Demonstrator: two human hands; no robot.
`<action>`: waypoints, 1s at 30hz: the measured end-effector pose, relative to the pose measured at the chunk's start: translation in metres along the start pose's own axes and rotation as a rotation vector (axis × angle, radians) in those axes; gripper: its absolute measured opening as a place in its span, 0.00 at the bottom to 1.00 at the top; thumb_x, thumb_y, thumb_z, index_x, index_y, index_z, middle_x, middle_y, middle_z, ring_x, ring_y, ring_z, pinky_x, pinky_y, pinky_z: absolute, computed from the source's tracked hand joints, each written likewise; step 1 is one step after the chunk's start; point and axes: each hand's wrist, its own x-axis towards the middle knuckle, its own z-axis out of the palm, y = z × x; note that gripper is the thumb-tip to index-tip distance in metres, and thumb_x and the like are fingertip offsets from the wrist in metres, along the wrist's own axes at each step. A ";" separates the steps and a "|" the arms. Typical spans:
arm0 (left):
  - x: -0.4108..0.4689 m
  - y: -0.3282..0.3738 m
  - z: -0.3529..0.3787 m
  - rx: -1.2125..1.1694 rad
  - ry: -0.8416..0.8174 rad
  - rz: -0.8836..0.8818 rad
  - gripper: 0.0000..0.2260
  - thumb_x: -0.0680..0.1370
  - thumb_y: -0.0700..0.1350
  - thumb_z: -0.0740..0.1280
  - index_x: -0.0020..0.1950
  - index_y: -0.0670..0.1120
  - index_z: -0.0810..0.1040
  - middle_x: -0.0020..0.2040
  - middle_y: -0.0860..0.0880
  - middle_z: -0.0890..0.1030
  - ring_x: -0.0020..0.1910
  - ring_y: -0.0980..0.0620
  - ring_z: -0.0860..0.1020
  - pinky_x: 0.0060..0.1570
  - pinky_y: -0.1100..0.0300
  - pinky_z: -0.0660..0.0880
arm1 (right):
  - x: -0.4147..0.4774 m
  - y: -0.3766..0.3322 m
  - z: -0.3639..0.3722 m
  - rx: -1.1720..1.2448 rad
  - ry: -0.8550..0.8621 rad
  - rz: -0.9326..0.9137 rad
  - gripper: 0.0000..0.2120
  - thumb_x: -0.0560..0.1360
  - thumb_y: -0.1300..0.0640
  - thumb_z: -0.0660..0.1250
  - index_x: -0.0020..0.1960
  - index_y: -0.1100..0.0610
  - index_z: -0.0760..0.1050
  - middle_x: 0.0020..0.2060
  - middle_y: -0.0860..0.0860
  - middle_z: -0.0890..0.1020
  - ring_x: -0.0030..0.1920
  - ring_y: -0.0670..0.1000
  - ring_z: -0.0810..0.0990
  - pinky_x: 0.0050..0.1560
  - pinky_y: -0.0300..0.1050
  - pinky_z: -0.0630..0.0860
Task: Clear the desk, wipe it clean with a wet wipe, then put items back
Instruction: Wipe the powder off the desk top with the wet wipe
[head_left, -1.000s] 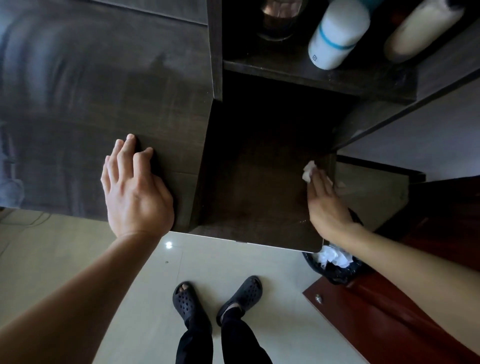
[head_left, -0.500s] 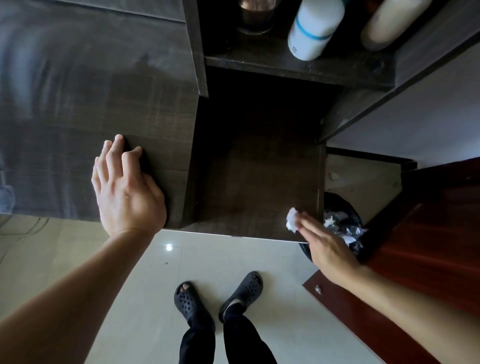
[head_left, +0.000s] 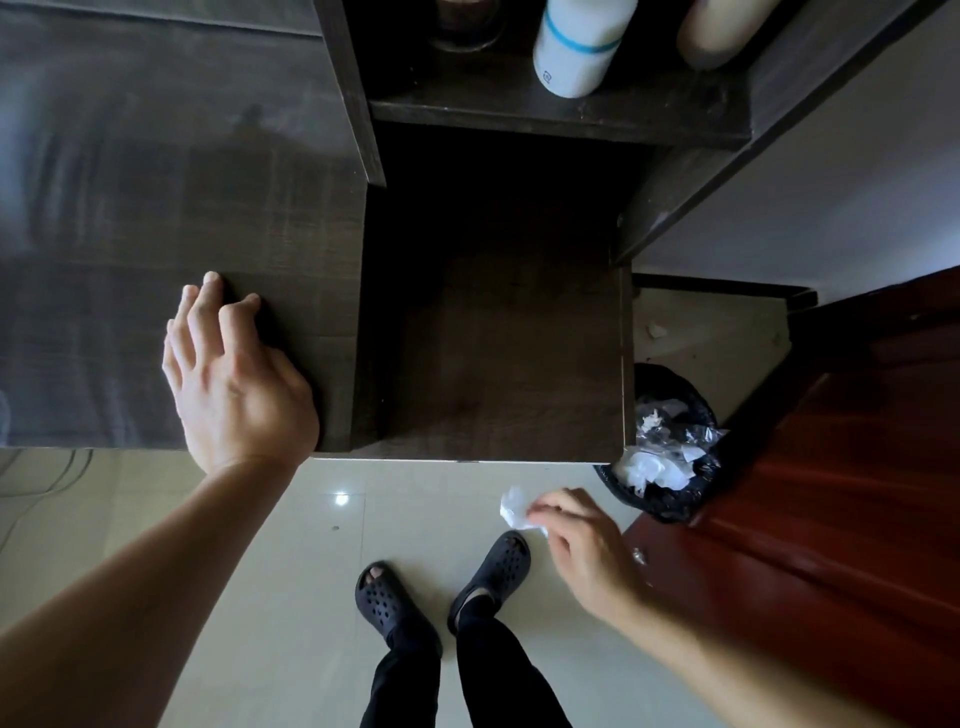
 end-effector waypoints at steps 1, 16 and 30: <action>0.000 0.000 0.000 -0.005 0.000 0.002 0.16 0.75 0.37 0.55 0.60 0.39 0.72 0.72 0.41 0.67 0.73 0.40 0.61 0.72 0.46 0.56 | 0.008 0.000 -0.009 0.047 0.049 0.037 0.21 0.68 0.73 0.64 0.54 0.53 0.79 0.46 0.48 0.76 0.46 0.52 0.78 0.47 0.43 0.75; 0.000 0.002 -0.001 0.012 0.002 -0.002 0.16 0.75 0.37 0.56 0.60 0.38 0.73 0.71 0.40 0.68 0.73 0.40 0.62 0.71 0.45 0.58 | 0.043 -0.051 0.027 0.053 -0.276 -0.131 0.26 0.73 0.69 0.57 0.64 0.47 0.72 0.43 0.50 0.71 0.44 0.47 0.69 0.42 0.39 0.68; 0.001 0.000 0.000 0.016 0.002 0.011 0.16 0.73 0.35 0.57 0.59 0.38 0.74 0.71 0.39 0.68 0.72 0.39 0.63 0.71 0.43 0.59 | 0.101 -0.034 0.035 -0.138 -0.095 -0.179 0.24 0.71 0.69 0.59 0.64 0.52 0.74 0.44 0.52 0.74 0.45 0.54 0.70 0.43 0.48 0.70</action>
